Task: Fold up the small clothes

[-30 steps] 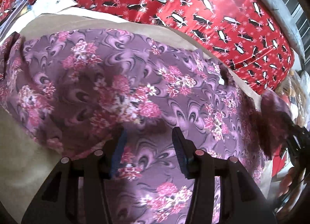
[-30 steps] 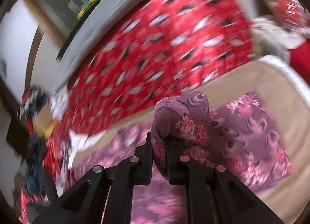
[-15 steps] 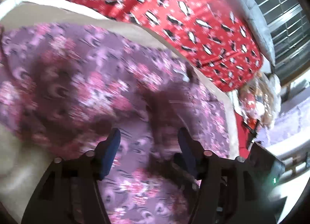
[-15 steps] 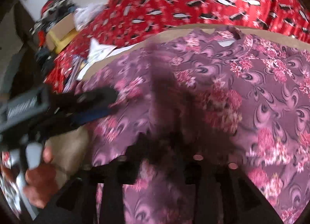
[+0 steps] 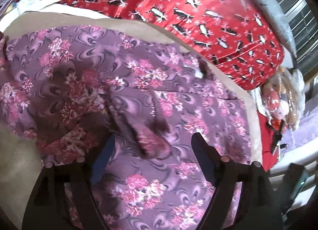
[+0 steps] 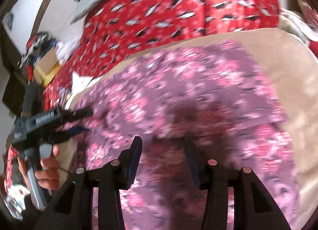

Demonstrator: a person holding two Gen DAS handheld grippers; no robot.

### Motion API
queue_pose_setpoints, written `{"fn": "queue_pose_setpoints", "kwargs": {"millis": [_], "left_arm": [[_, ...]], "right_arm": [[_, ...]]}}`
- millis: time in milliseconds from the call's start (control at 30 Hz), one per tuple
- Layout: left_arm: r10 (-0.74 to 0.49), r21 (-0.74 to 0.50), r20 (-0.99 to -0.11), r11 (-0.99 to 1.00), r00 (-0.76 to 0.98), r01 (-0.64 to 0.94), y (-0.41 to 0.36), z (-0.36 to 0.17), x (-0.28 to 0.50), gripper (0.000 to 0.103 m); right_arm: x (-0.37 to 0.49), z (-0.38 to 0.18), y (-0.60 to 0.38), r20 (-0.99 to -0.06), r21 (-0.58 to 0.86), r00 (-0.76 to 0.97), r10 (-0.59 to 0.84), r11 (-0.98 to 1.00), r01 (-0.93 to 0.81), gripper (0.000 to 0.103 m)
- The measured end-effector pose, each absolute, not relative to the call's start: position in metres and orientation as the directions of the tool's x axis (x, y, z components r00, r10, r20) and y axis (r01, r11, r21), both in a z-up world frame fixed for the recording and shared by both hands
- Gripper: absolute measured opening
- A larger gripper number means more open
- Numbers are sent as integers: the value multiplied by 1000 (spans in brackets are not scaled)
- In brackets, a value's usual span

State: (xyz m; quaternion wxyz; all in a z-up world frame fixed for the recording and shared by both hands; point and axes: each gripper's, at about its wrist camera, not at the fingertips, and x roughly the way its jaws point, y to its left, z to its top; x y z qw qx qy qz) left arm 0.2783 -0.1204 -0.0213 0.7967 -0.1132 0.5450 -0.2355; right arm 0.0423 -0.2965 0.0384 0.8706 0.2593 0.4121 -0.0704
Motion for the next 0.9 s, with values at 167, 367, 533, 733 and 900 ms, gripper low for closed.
{"fn": "queue_pose_setpoints", "kwargs": {"millis": [167,367,533,733,900], "left_arm": [[-476,-428,-801,879,362,209,-114,-31,287,6],[-440,-445,-723,886,532,128,-78,-6,291,5],[-445,-439,-767,889,463,128,-79,-25,299,5],[-454,-483,-773,874,443,51,-55,-28,306,7],[-457,-544,-705,839,543,1,-18,-5,305,7]], "right_arm": [[28,43,-344,-730,395,682,-53,781,484,49],[28,27,-411,-746,416,649,-150,656,630,52],[52,-7,-424,-767,509,641,3,611,606,9],[48,-1,-412,-765,437,641,-59,684,584,5],[44,25,-390,-754,304,625,-202,736,605,16]]}}
